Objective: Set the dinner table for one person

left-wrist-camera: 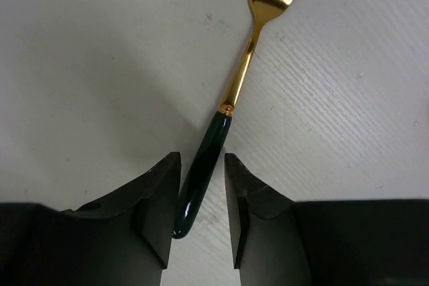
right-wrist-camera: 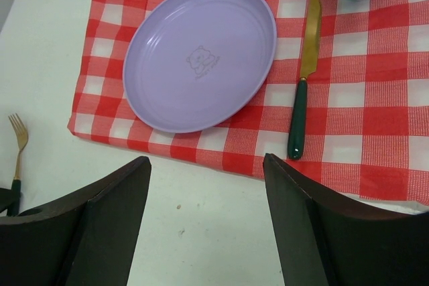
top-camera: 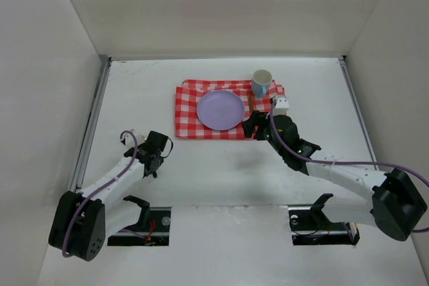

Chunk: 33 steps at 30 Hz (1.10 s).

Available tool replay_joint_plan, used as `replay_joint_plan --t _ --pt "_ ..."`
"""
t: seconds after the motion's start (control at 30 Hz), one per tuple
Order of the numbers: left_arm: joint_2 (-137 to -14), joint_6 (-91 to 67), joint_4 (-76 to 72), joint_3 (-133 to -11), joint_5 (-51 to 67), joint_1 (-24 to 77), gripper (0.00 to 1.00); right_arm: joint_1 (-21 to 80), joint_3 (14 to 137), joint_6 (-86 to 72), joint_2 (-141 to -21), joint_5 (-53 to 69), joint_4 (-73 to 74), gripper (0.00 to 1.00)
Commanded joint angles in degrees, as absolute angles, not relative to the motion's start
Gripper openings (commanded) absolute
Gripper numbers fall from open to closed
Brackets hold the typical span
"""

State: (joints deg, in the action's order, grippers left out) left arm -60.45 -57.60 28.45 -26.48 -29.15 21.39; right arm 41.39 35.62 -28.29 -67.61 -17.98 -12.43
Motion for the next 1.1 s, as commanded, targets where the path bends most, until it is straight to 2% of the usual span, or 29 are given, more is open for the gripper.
replay_joint_plan --t 0.0,0.23,0.47,0.63,0.8,1.07 --pt "-61.7 -57.0 24.7 -24.8 -26.2 20.5 0.29 42.1 35.3 -28.7 -66.8 -17.6 -16.2 0.74" --pt "-60.9 -55.2 22.1 -23.5 -23.7 19.6 0.05 42.0 35.4 -28.7 -67.6 -18.2 -16.3 0.74" --pt "-47.5 -47.8 18.0 -27.5 -25.6 21.1 0.01 41.2 34.8 -29.2 -67.4 -18.5 -17.0 0.75" --pt "-60.6 -37.3 7.6 -38.1 -23.7 27.4 0.01 41.2 34.6 -29.5 -68.6 -18.8 -17.8 0.75" --pt "-76.4 -28.3 4.1 -50.9 -20.8 31.8 0.01 41.0 33.7 -29.5 -67.9 -19.6 -19.0 0.75" --pt "-93.9 -20.3 4.6 -62.9 -18.1 28.7 0.01 41.0 31.7 -29.6 -66.4 -20.5 -22.2 0.76"
